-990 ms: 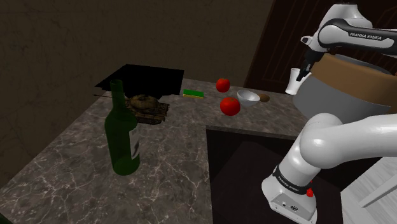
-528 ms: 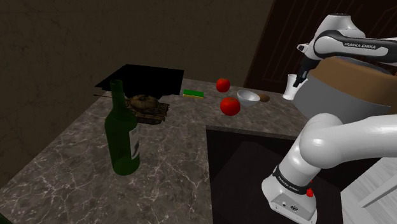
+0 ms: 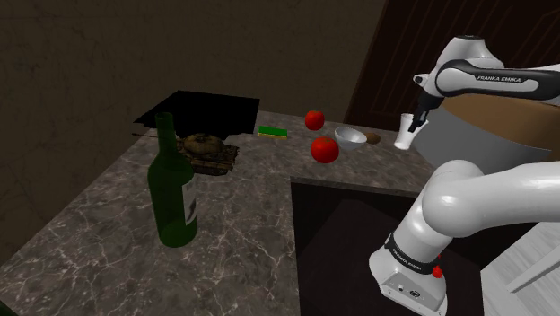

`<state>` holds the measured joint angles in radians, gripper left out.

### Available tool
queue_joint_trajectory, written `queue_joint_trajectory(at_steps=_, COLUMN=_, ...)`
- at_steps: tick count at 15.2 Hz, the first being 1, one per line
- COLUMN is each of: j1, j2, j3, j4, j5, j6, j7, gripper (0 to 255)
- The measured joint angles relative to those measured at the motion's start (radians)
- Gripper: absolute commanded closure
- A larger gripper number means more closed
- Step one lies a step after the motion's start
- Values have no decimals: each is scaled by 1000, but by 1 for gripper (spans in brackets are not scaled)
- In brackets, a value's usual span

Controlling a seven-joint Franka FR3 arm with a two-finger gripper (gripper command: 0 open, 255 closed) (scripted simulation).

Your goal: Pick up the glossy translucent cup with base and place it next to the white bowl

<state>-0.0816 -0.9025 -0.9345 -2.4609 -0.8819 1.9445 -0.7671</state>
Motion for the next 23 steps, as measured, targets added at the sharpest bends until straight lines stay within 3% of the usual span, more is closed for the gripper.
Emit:
queue_joint_trajectory(at_steps=17, j1=23, j2=68, j3=-191, j4=-126, j5=-148, j6=218, j7=69, gripper=255)
queue_joint_trajectory(at_steps=23, j1=26, j2=74, j3=-205, j4=-133, j5=-159, j6=233, j7=76, gripper=255)
